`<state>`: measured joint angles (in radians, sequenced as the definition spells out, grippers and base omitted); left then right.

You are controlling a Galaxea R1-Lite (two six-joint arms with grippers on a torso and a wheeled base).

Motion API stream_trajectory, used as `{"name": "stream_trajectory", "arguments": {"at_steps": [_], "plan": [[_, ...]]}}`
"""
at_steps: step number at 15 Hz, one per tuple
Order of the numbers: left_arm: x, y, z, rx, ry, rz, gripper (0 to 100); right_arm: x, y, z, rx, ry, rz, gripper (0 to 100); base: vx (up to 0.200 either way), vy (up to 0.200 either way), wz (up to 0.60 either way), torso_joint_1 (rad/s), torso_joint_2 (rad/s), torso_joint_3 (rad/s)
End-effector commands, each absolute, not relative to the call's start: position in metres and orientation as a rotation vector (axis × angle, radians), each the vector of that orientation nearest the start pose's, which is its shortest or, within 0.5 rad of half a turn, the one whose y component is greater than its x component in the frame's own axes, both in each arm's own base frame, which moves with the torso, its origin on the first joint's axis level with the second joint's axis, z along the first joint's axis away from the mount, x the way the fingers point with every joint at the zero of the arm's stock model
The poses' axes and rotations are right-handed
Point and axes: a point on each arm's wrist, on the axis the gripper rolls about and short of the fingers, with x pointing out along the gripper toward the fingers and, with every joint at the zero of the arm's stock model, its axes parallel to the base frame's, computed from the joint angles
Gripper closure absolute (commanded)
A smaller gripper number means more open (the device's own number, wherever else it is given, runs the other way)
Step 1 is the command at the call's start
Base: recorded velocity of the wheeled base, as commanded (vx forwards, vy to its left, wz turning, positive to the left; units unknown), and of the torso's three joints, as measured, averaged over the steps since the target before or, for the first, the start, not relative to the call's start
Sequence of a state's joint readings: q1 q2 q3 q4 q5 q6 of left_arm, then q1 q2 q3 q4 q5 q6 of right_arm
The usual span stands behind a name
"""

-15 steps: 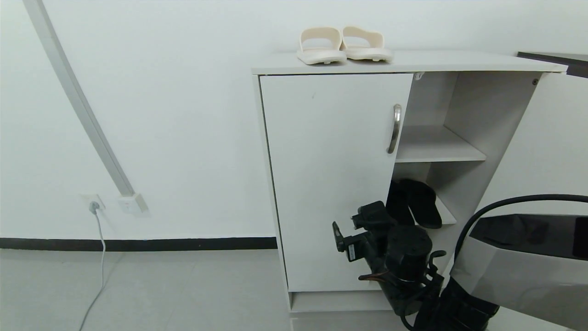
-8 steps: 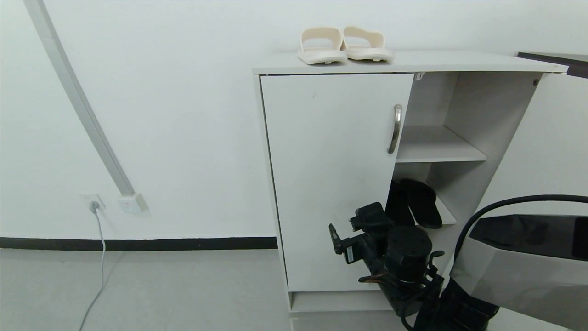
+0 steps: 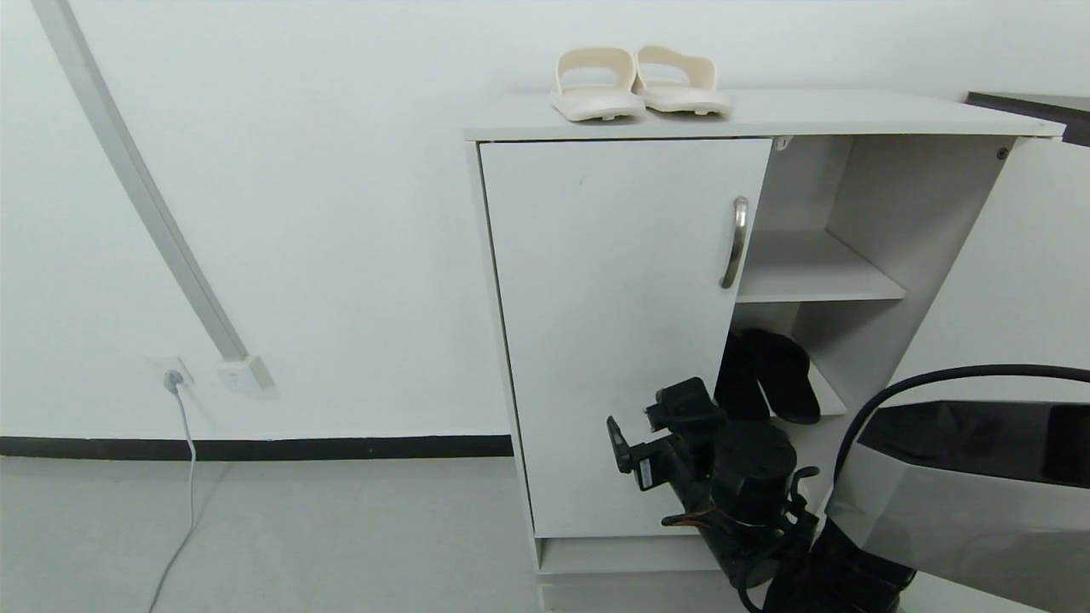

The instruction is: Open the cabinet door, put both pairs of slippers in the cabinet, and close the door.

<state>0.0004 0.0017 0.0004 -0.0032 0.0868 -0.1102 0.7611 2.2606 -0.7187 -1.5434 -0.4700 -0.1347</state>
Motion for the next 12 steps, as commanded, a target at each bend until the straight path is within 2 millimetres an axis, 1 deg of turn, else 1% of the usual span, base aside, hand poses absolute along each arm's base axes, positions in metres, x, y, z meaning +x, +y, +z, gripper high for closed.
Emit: {"name": "stream_trajectory", "arguments": {"at_steps": [1, 5, 12], "plan": [[-0.0227, 0.0019, 0.076, -0.11, -0.006, 0.089, 100, 0.2764, 0.249, 0.0579, -0.132, -0.022, 0.289, 0, 0.0, 0.0, 0.0, 0.041, -0.38, -0.373], [-0.0227, 0.0019, 0.076, -0.11, -0.006, 0.089, 100, 0.2762, 0.2489, 0.0578, -0.132, -0.022, 0.289, 0, 0.0, 0.0, 0.0, 0.058, -0.51, -0.362], [-0.0227, 0.0019, 0.076, -0.11, -0.006, 0.087, 100, 0.2754, 0.2489, 0.0571, -0.135, -0.018, 0.291, 0, 0.0, 0.0, 0.0, 0.133, -0.46, -0.331]]}}
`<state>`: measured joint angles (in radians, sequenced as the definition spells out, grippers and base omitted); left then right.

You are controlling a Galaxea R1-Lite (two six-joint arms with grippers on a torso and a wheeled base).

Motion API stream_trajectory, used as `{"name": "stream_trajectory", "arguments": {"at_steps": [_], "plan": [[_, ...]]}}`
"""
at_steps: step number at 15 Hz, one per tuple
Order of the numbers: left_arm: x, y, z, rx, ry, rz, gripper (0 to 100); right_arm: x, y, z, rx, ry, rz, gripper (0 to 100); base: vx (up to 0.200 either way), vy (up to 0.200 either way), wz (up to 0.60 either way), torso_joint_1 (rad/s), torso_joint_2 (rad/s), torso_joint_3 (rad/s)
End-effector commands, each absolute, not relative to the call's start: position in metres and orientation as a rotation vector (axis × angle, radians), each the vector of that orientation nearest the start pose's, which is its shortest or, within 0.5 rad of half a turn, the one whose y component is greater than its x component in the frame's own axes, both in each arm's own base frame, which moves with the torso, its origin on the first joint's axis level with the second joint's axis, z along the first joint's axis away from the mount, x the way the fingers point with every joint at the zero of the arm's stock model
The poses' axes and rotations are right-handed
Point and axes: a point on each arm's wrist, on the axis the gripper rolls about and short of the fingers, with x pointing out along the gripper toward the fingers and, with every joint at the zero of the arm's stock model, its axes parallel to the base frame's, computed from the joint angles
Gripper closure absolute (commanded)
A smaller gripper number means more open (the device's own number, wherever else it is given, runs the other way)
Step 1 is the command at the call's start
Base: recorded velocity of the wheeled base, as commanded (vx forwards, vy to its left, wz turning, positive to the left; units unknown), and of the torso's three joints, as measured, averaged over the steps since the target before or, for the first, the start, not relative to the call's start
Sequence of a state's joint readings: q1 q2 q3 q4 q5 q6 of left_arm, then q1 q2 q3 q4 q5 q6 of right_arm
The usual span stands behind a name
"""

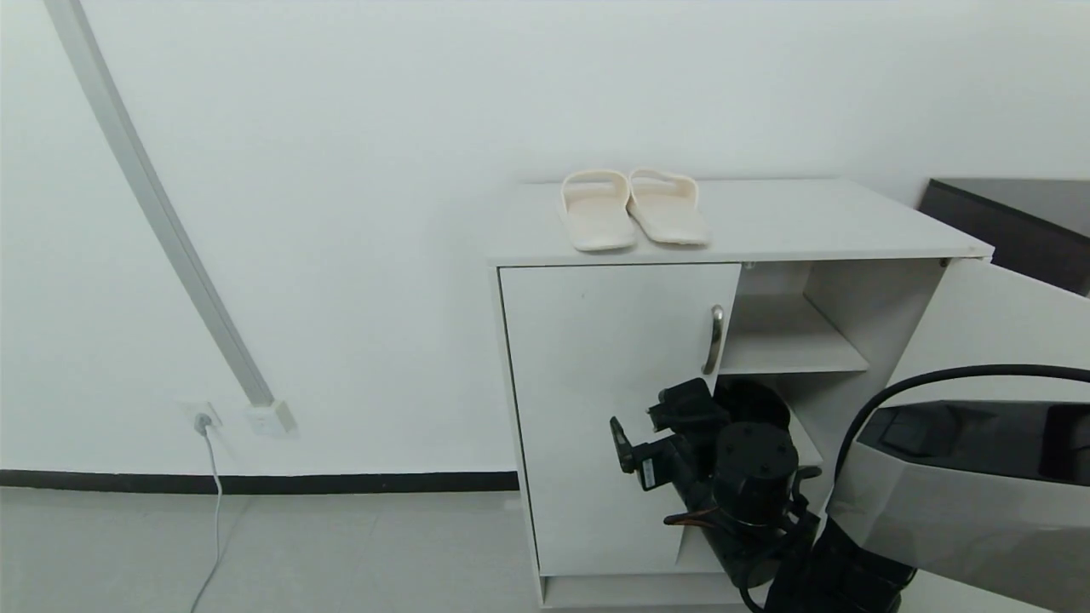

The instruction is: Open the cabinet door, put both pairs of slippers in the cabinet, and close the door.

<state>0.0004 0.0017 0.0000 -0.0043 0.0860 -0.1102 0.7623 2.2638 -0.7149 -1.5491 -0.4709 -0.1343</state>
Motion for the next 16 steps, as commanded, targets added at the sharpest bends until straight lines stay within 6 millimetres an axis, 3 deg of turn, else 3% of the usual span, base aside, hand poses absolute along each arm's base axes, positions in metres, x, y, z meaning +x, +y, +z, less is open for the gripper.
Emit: {"name": "stream_trajectory", "arguments": {"at_steps": [1, 16], "plan": [[-0.0227, 0.0019, 0.076, -0.11, -0.006, 0.087, 100, 0.2754, 0.2489, 0.0571, -0.135, -0.018, 0.291, 0, 0.0, 0.0, 0.0, 0.159, -0.48, -0.33], [-0.0227, 0.0019, 0.076, -0.11, -0.006, 0.087, 100, 0.2753, 0.2488, 0.056, -0.138, -0.013, 0.29, 0, 0.0, 0.0, 0.0, 0.216, -0.53, -0.317]]}}
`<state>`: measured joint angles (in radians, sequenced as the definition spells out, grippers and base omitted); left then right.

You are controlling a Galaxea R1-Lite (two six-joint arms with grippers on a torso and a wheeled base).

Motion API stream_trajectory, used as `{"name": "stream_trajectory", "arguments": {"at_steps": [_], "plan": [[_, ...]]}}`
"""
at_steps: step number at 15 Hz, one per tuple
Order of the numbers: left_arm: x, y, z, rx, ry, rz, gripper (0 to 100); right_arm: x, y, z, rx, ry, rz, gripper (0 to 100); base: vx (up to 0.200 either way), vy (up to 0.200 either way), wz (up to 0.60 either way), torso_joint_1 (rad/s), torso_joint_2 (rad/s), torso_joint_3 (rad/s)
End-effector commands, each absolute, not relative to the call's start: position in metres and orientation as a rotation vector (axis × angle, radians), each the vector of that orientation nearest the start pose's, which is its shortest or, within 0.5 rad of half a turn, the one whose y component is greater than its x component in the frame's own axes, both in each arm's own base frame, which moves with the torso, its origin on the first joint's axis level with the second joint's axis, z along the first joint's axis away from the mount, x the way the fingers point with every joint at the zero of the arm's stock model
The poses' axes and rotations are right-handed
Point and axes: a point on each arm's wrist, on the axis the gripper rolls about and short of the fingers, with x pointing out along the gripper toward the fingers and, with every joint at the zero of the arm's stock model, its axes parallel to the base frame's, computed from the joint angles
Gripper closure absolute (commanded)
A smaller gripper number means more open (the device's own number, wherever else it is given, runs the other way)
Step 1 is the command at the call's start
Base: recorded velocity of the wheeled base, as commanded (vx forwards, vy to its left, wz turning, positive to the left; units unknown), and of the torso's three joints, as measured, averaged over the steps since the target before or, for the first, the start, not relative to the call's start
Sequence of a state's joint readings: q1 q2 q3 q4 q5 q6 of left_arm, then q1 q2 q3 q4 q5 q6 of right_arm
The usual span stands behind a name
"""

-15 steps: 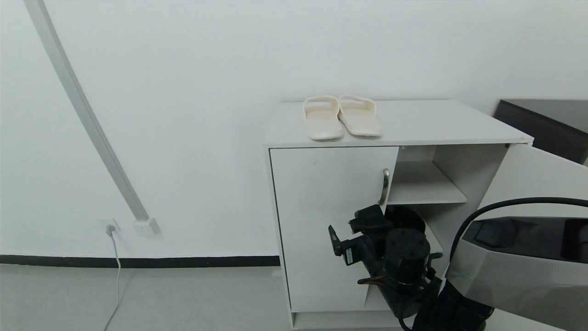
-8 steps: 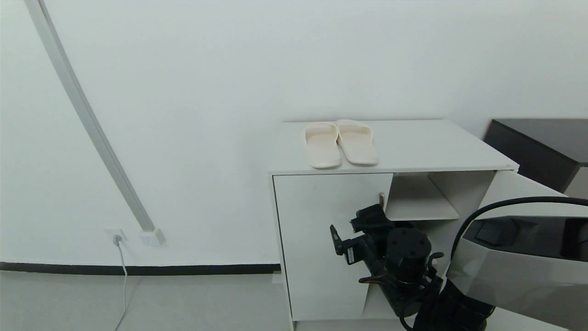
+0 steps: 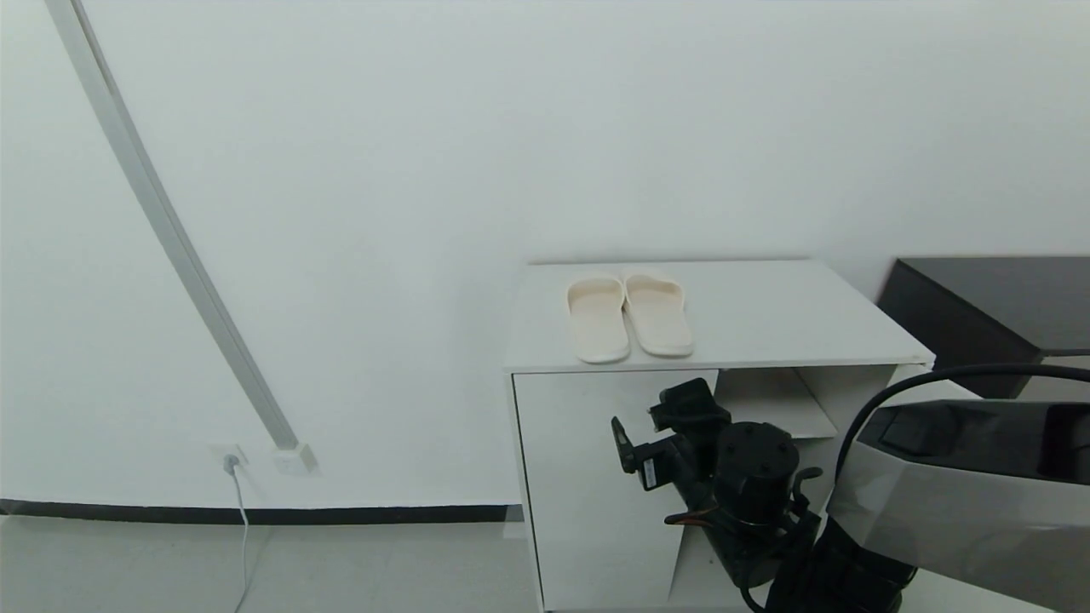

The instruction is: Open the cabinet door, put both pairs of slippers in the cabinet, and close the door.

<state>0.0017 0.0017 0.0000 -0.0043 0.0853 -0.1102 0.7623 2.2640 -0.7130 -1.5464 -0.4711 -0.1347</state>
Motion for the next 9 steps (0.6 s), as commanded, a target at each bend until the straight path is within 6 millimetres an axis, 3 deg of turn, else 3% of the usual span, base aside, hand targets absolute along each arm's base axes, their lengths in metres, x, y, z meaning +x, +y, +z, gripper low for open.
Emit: {"name": "stream_trajectory", "arguments": {"at_steps": [1, 4, 7, 9], "plan": [[-0.023, 0.002, 0.076, -0.11, -0.006, 0.087, 100, 0.275, 0.249, 0.056, -0.141, -0.012, 0.292, 0, 0.0, 0.0, 0.0, 0.266, -0.6, -0.334], [-0.023, 0.002, 0.076, -0.11, -0.006, 0.084, 100, 0.274, 0.25, 0.056, -0.142, -0.018, 0.297, 0, 0.0, 0.0, 0.0, 0.224, -0.51, -0.266], [-0.023, 0.002, 0.076, -0.11, -0.006, 0.083, 100, 0.275, 0.253, 0.066, -0.161, -0.069, 0.316, 0, 0.0, 0.0, 0.0, 0.019, -0.03, -0.024], [-0.023, 0.002, 0.076, -0.11, -0.006, 0.083, 100, 0.288, 0.255, 0.088, -0.143, -0.1, 0.292, 0, 0.0, 0.0, 0.0, 0.0, 0.0, 0.0]]}}
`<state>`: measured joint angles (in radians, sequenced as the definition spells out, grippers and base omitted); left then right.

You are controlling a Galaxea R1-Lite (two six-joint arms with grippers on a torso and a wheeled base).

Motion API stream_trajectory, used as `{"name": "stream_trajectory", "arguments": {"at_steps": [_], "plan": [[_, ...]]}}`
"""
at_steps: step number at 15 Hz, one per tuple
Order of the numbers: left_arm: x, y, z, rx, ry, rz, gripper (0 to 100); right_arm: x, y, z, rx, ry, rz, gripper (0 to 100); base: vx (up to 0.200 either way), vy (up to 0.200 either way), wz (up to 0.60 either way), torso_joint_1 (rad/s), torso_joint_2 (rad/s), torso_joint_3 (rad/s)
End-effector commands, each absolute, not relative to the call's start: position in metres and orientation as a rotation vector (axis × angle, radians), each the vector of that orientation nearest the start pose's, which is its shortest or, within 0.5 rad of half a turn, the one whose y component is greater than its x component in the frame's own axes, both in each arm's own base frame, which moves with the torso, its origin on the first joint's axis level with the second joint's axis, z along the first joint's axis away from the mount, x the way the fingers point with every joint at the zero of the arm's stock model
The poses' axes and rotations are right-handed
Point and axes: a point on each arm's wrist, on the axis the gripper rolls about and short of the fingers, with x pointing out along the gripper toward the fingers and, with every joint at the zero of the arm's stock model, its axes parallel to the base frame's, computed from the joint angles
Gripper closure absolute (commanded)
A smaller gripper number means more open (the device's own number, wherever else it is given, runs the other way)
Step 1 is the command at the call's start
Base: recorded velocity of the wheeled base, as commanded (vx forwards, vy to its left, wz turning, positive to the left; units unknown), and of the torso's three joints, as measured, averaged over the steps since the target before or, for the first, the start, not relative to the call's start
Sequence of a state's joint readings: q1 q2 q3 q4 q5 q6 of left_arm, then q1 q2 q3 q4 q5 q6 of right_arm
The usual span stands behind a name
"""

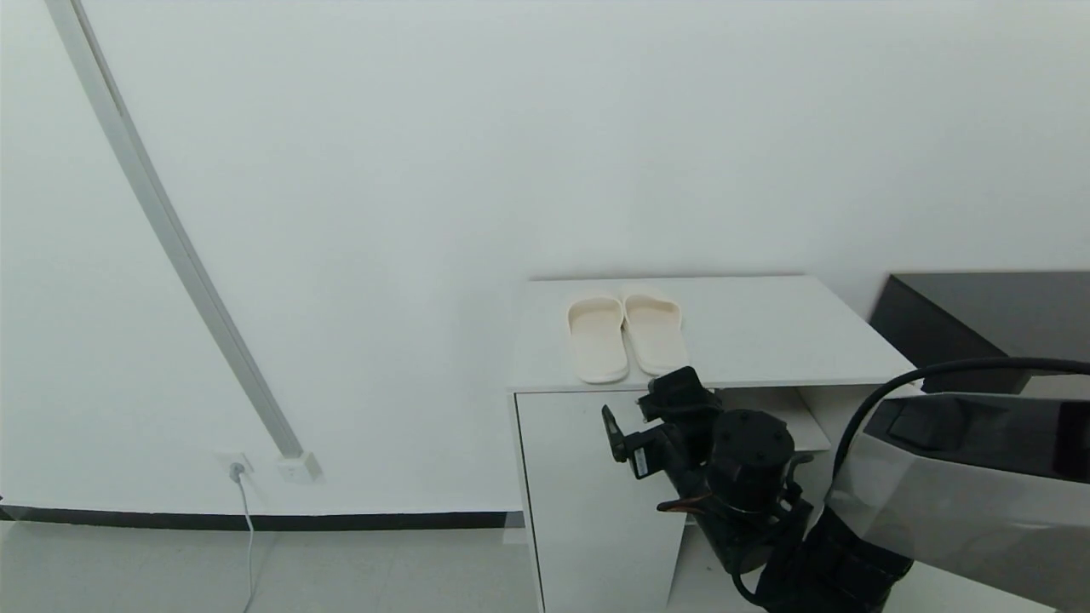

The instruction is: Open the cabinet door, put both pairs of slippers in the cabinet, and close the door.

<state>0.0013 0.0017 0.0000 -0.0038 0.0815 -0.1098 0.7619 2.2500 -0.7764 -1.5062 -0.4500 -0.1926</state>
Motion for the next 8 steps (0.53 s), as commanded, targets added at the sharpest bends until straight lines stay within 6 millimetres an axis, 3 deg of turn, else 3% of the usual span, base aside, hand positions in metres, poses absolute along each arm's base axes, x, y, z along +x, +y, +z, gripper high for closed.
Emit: {"name": "stream_trajectory", "arguments": {"at_steps": [1, 4, 8], "plan": [[-0.023, 0.002, 0.076, -0.11, -0.006, 0.083, 100, 0.291, 0.256, 0.102, -0.142, -0.097, 0.29, 0, 0.0, 0.0, 0.0, 0.0, 0.0, 0.0], [-0.023, 0.002, 0.076, -0.109, -0.006, 0.083, 100, 0.305, 0.26, 0.133, -0.137, -0.081, 0.267, 0, 0.0, 0.0, 0.0, 0.0, 0.0, 0.0], [-0.023, 0.002, 0.076, -0.109, -0.006, 0.081, 100, 0.317, 0.263, 0.169, -0.008, 0.121, 0.25, 0, 0.0, 0.0, 0.0, 0.0, 0.0, 0.0]]}}
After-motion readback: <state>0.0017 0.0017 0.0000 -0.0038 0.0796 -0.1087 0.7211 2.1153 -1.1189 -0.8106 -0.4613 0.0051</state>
